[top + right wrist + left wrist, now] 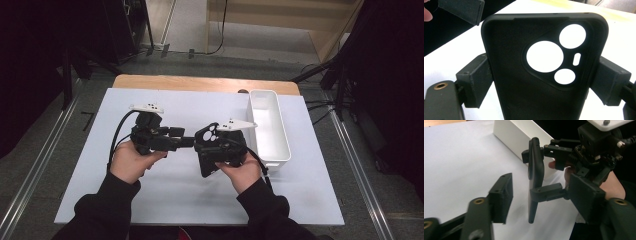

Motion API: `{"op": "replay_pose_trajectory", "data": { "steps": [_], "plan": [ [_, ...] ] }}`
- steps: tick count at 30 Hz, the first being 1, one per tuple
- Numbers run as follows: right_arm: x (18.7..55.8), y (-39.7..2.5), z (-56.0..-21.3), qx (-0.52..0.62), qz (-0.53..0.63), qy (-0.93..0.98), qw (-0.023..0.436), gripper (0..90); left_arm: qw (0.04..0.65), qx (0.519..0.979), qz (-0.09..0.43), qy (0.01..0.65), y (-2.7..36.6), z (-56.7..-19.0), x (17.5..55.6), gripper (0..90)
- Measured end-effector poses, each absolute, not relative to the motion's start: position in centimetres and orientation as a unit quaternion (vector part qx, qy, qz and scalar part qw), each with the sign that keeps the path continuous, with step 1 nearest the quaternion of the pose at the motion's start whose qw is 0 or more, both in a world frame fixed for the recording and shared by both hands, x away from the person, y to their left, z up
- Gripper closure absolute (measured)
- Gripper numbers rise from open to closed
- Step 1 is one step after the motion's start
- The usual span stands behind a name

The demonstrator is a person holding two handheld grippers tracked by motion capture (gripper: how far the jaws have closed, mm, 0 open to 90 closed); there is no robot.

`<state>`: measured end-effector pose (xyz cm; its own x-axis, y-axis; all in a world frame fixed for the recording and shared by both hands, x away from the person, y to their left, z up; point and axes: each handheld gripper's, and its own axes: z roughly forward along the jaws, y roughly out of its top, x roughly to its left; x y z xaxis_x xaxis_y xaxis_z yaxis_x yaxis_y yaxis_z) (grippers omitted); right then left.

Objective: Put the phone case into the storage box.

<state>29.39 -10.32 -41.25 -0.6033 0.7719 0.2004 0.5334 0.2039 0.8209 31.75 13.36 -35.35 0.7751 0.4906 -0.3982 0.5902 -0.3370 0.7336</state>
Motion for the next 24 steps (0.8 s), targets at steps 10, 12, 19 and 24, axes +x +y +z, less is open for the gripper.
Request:
{"op": "replay_pose_trajectory", "data": {
  "steps": [10,12,19,24],
  "plan": [
    [29.9,-11.4,-40.9,0.425,0.469,0.766,0.113,12.0,0.46,0.826,-0.059,0.322,13.8,-36.3,32.1,34.1],
    [29.9,-11.5,-40.8,0.426,0.471,0.765,0.112,12.0,0.457,0.828,-0.059,0.321,13.8,-36.4,32.1,34.1],
    [29.9,-11.8,-40.7,0.419,0.469,0.769,0.119,12.0,0.456,0.831,-0.066,0.314,14.0,-37.0,32.4,28.6],
    [29.9,-12.0,-40.5,0.418,0.471,0.768,0.117,12.0,0.458,0.829,-0.069,0.315,14.3,-37.6,32.6,28.6]
  ]
}}
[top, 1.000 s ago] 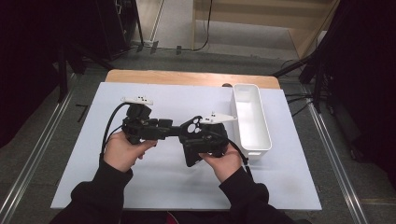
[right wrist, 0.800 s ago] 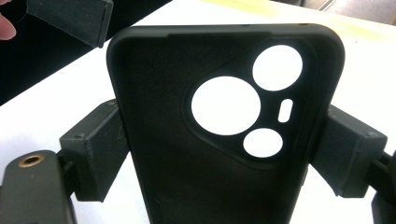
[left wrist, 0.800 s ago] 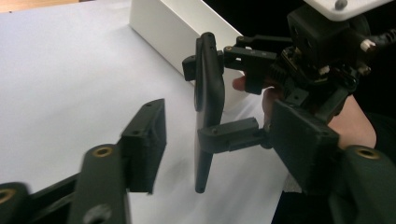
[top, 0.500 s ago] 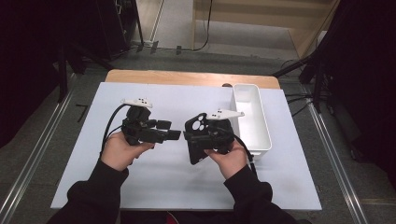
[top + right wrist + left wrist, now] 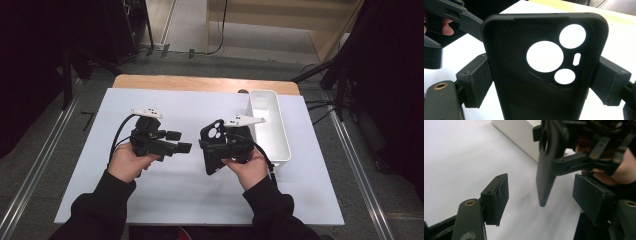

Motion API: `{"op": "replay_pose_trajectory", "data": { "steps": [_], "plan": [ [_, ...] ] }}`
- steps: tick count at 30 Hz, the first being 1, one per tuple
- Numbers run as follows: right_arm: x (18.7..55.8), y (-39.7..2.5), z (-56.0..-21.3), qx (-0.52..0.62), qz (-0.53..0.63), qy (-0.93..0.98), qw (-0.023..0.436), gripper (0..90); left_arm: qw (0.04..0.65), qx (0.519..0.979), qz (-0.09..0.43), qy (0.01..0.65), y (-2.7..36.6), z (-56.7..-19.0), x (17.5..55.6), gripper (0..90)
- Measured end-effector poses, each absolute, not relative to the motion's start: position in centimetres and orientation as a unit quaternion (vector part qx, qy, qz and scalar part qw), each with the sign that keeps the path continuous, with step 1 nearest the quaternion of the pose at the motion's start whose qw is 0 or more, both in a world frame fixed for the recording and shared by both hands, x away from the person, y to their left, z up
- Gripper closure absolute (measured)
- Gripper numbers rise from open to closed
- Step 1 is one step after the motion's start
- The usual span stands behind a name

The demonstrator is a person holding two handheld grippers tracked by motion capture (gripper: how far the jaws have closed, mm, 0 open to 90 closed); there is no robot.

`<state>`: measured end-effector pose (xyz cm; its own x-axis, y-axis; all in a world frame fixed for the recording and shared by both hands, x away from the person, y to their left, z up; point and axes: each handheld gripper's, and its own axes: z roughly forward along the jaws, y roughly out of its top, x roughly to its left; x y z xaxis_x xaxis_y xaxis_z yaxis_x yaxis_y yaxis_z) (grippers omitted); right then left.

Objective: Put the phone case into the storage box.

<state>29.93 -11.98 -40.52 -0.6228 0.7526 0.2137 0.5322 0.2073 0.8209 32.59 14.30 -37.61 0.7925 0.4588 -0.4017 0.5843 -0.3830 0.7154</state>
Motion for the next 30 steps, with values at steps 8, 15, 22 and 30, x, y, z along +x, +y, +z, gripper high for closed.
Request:
{"op": "replay_pose_trajectory", "data": {
  "steps": [8,15,22,30],
  "plan": [
    [30.0,-12.3,-40.3,0.412,0.477,0.768,0.112,12.0,0.441,0.839,-0.059,0.313,14.5,-39.1,32.6,28.6],
    [30.1,-12.6,-40.3,0.41,0.478,0.77,0.104,12.0,0.444,0.839,-0.06,0.308,14.5,-40.4,32.3,28.6],
    [30.1,-12.6,-40.3,0.406,0.477,0.773,0.104,12.0,0.445,0.84,-0.071,0.301,15.1,-42.2,31.4,28.6],
    [30.1,-12.6,-40.4,0.402,0.477,0.775,0.1,12.0,0.443,0.837,-0.078,0.312,16.2,-43.9,30.7,28.6]
  ]
}}
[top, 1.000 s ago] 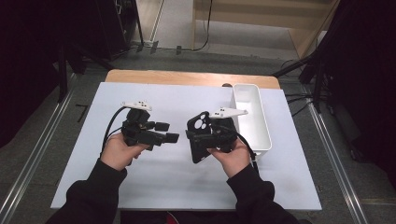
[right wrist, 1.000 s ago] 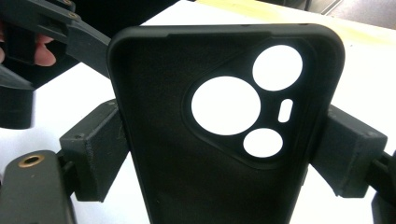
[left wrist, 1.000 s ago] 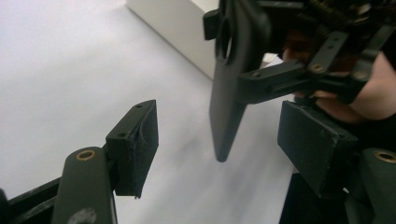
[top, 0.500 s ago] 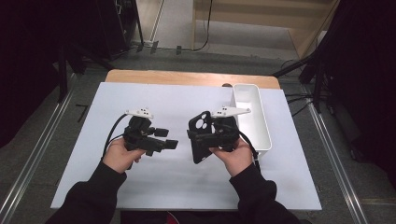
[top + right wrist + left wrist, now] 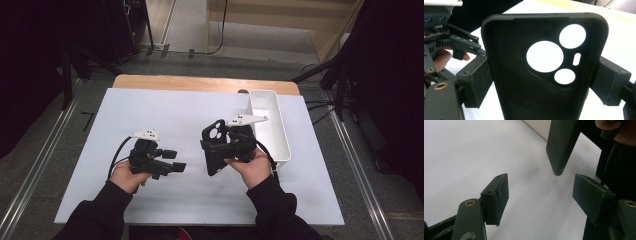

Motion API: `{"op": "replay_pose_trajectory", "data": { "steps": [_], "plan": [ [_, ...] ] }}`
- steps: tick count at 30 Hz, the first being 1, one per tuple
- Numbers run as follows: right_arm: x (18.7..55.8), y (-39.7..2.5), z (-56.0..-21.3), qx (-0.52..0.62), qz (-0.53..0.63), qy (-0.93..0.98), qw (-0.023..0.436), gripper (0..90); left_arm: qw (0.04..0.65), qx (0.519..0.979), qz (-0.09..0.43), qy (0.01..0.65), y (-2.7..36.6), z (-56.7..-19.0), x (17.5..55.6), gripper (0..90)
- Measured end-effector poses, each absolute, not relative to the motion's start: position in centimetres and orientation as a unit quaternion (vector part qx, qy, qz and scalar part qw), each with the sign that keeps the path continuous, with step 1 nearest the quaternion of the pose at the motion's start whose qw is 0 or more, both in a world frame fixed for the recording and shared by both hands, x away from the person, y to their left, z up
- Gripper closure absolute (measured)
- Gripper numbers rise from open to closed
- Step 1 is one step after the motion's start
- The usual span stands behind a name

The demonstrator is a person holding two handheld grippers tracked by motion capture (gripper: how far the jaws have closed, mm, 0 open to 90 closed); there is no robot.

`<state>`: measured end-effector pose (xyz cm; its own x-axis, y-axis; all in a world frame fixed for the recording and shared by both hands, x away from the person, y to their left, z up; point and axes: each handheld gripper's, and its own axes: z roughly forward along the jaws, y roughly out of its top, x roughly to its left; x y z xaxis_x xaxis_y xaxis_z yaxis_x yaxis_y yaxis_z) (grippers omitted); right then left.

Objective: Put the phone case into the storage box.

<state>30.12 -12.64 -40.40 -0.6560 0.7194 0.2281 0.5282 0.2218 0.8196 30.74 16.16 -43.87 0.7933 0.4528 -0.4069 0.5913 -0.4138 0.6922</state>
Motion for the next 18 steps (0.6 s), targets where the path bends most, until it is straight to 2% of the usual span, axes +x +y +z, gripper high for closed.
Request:
{"op": "replay_pose_trajectory", "data": {
  "steps": [13,18],
  "plan": [
    [30.3,-14.6,-39.7,0.416,0.491,0.76,0.094,12.0,0.414,0.854,-0.064,0.309,16.8,-45.6,29.5,28.6],
    [30.5,-15.0,-39.2,0.417,0.494,0.758,0.09,12.0,0.42,0.849,-0.061,0.315,17.6,-45.9,29.3,28.6]
  ]
}}
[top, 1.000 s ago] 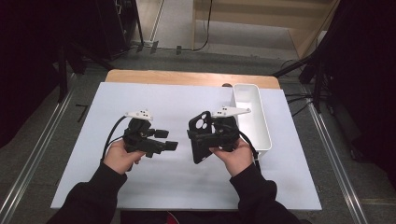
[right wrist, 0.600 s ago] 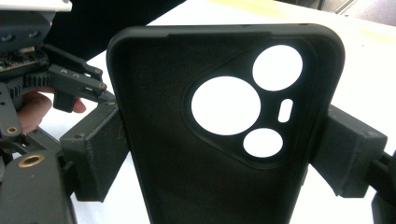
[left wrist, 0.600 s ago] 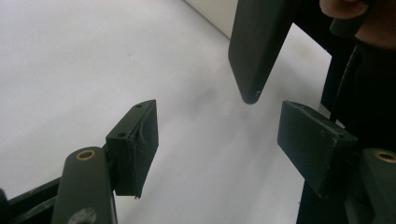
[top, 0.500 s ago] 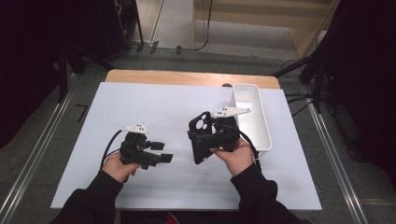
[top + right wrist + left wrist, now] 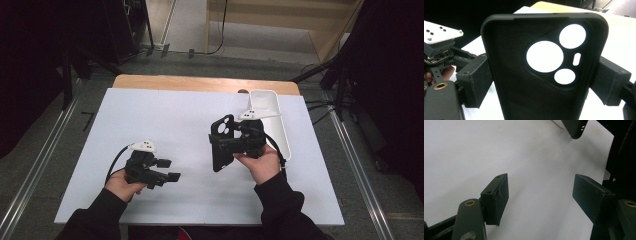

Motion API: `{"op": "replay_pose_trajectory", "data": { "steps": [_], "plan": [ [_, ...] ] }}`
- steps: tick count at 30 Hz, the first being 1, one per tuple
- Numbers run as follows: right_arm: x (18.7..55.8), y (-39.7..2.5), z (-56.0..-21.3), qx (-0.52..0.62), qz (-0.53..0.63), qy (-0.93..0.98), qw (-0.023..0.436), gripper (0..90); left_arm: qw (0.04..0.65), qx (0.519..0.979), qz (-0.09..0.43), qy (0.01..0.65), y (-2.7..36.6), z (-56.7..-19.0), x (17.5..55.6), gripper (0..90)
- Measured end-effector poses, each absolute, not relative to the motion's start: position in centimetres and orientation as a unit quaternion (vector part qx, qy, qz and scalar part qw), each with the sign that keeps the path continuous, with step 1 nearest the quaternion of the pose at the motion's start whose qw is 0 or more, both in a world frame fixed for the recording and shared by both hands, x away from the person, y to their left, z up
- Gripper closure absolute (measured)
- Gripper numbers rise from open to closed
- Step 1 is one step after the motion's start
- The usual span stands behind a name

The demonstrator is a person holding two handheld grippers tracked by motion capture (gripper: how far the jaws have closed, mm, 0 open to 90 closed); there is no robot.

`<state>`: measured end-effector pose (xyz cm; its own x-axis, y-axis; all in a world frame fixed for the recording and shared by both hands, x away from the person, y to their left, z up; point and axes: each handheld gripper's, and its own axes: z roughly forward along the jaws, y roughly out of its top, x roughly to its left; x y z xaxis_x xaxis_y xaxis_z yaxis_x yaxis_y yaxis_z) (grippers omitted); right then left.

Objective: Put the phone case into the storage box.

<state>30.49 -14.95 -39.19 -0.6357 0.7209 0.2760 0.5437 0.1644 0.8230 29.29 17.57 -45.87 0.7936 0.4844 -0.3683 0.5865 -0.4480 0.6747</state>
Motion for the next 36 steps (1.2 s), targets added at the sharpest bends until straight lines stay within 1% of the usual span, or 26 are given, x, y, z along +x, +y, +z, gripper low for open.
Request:
{"op": "replay_pose_trajectory", "data": {
  "steps": [15,18,27,36],
  "plan": [
    [31.4,-15.9,-37.4,0.415,0.503,0.753,0.082,12.1,0.424,0.838,-0.04,0.342,19.4,-45.8,28.5,28.6],
    [31.6,-16.2,-37.0,0.414,0.507,0.752,0.085,12.1,0.43,0.833,-0.045,0.345,19.8,-45.8,28.4,28.6],
    [32.3,-16.9,-35.8,0.411,0.507,0.752,0.091,12.1,0.42,0.834,-0.039,0.355,20.5,-45.9,28.0,28.5],
    [32.9,-17.7,-35.2,0.415,0.508,0.749,0.095,12.2,0.424,0.827,-0.034,0.368,21.0,-45.9,27.9,28.5]
  ]
}}
